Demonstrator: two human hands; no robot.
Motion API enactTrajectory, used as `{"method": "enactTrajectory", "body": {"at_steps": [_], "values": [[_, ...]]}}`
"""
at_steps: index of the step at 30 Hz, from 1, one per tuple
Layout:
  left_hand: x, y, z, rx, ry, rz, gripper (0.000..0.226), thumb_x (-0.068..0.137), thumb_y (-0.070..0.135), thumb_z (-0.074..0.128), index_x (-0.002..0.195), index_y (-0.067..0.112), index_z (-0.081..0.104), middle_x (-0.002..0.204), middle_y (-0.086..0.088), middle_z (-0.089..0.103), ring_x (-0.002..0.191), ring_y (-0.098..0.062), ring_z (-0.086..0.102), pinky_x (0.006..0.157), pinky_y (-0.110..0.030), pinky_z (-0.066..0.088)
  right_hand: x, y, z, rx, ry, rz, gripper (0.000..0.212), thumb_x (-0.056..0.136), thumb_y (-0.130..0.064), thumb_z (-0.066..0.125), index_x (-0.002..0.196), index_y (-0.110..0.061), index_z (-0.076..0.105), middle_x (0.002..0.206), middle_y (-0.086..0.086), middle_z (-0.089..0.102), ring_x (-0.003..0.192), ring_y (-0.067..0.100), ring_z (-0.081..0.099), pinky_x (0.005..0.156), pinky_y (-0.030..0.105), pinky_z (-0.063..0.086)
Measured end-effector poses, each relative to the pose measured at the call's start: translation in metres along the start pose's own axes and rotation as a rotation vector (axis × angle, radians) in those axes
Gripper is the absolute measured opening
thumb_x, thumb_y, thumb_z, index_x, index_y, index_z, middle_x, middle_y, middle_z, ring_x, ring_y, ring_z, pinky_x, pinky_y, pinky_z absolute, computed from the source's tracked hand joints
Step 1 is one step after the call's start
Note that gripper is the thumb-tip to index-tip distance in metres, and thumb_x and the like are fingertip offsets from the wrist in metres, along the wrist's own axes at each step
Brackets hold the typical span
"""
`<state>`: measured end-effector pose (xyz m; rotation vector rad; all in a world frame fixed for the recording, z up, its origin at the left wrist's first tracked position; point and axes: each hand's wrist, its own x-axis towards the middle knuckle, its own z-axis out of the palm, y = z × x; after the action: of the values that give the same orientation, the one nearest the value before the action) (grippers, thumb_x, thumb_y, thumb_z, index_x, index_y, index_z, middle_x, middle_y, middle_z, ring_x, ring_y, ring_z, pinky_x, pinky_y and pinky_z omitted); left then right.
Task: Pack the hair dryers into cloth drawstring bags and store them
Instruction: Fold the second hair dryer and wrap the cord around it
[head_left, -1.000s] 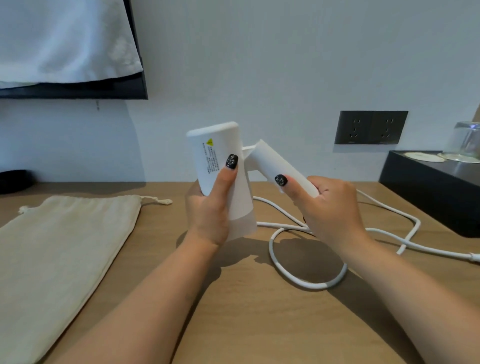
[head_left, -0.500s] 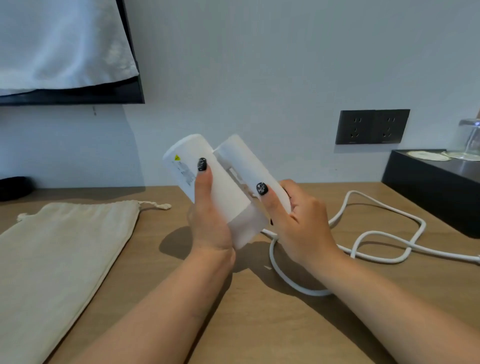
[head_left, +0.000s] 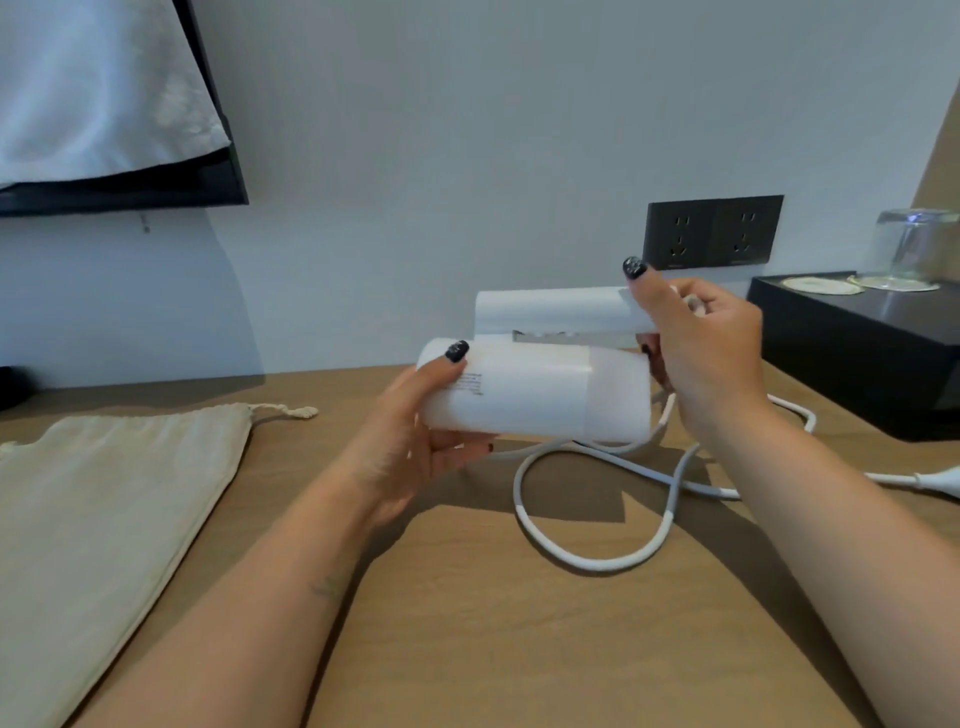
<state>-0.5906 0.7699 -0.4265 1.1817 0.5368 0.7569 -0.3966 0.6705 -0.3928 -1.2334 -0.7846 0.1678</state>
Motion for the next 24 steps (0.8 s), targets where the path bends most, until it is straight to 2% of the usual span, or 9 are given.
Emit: {"method": "enactTrajectory", "body": {"at_steps": [2,5,9,12,15,17,19,21,24], "values": [[-0.006,0.001,0.003,0.049,-0.135,-0.072,0.047,0.077,0.037,0.068,0.115,0.012,0.06,0.094,-0.017,0.072,0.079,-0.033,0.073,0.055,-0.03,0.06,0.0,-0.005,-0.002,0.059,0.031,0.08,0.035,0.088,-0.054,0.057,0.079,-0.021,0.06,0.074,-0.001,0.064,0.07,0.014,0.065,0.062,0.032,0.056],[-0.013,0.001,0.011,-0.011,-0.211,-0.138,0.05,0.072,0.04,0.06,0.103,0.003,0.063,0.076,-0.024,0.067,0.057,-0.027,0.067,0.044,-0.025,0.056,0.001,-0.01,-0.004,0.301,0.066,0.259,0.044,0.096,-0.06,0.035,0.087,-0.025,0.059,0.067,-0.006,0.07,0.067,0.011,0.071,0.061,0.029,0.058],[-0.013,-0.005,0.018,-0.141,-0.269,-0.226,0.047,0.066,0.045,0.056,0.079,0.006,0.078,0.075,-0.028,0.063,0.042,-0.022,0.058,0.035,-0.021,0.049,-0.001,-0.003,0.002,0.544,0.128,0.303,0.052,0.097,-0.061,0.034,0.094,-0.02,0.067,0.072,-0.001,0.071,0.075,0.018,0.07,0.072,0.035,0.054],[-0.013,-0.011,0.021,-0.227,-0.341,-0.254,0.042,0.072,0.046,0.058,0.083,0.011,0.079,0.081,-0.028,0.063,0.044,-0.02,0.057,0.037,-0.02,0.05,-0.004,0.01,0.007,0.522,0.098,0.294,0.053,0.096,-0.063,0.031,0.084,-0.023,0.064,0.084,0.004,0.069,0.084,0.025,0.069,0.075,0.038,0.051],[-0.012,-0.014,0.023,-0.298,-0.363,-0.226,0.044,0.067,0.048,0.064,0.088,0.011,0.079,0.085,-0.027,0.064,0.052,-0.02,0.056,0.038,-0.02,0.049,-0.005,0.021,0.014,0.388,0.087,0.271,0.038,0.102,-0.046,0.036,0.083,-0.023,0.059,0.067,0.002,0.062,0.065,0.02,0.062,0.061,0.031,0.046],[-0.013,-0.013,0.025,-0.355,-0.356,-0.204,0.048,0.071,0.05,0.062,0.087,0.008,0.079,0.084,-0.025,0.064,0.049,-0.018,0.056,0.038,-0.019,0.049,-0.005,0.026,0.026,0.256,0.062,0.282,0.028,0.1,-0.015,0.038,0.075,-0.018,0.048,0.051,-0.003,0.048,0.05,0.014,0.045,0.05,0.02,0.033],[-0.014,-0.01,0.027,-0.402,-0.345,-0.169,0.052,0.076,0.053,0.055,0.085,0.007,0.079,0.085,-0.023,0.064,0.049,-0.015,0.056,0.041,-0.017,0.049,-0.01,0.032,0.043,0.017,-0.095,0.315,0.035,0.093,0.003,0.035,0.069,-0.021,0.034,0.054,-0.006,0.042,0.056,0.009,0.038,0.056,0.023,0.031],[-0.015,-0.007,0.027,-0.421,-0.327,-0.118,0.054,0.077,0.054,0.053,0.085,0.007,0.079,0.087,-0.021,0.063,0.052,-0.014,0.056,0.044,-0.017,0.05,-0.018,0.038,0.055,-0.204,-0.188,0.352,0.033,0.097,-0.002,0.039,0.076,-0.027,0.032,0.071,-0.004,0.039,0.069,0.01,0.036,0.065,0.025,0.029],[-0.013,-0.004,0.024,-0.457,-0.246,-0.047,0.054,0.078,0.05,0.057,0.102,0.003,0.072,0.091,-0.022,0.062,0.055,-0.017,0.056,0.044,-0.018,0.052,-0.027,0.035,0.058,-0.429,-0.35,0.288,0.015,0.099,-0.012,0.041,0.095,-0.024,0.034,0.078,0.001,0.042,0.067,0.014,0.044,0.058,0.025,0.036]]}}
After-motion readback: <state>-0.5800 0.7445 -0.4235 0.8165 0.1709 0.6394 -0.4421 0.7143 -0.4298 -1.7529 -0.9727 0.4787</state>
